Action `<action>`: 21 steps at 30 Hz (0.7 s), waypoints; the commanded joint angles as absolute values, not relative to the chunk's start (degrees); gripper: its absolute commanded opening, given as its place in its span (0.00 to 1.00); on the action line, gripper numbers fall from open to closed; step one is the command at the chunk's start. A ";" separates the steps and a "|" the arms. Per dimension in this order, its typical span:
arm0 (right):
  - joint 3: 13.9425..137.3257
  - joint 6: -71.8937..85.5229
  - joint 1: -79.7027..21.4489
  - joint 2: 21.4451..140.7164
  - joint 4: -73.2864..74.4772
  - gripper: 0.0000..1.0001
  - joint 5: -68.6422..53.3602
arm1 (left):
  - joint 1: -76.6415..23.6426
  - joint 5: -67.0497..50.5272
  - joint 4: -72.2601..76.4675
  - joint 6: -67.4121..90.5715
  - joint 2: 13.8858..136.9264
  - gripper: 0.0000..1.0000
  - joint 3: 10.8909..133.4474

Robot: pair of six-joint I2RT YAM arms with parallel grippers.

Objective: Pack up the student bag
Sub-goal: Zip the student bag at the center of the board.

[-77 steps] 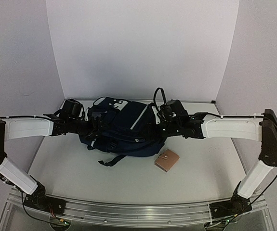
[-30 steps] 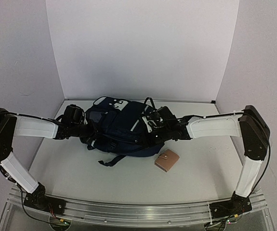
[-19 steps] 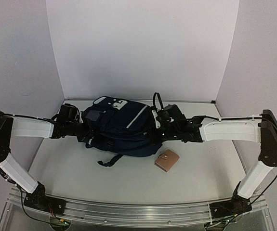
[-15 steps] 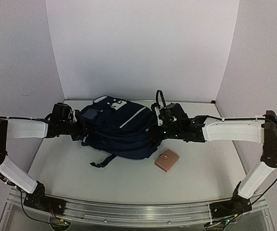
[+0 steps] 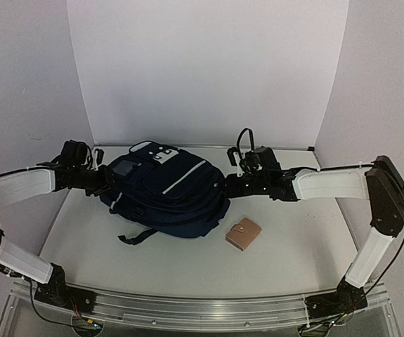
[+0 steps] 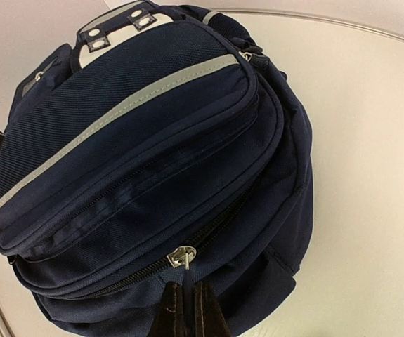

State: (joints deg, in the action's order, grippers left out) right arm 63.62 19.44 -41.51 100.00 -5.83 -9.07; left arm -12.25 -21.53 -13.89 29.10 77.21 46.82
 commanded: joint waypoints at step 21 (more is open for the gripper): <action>58.06 21.29 -40.88 96.10 -15.00 0.00 -13.54 | -46.29 -2.03 -19.05 2.65 106.97 0.83 88.14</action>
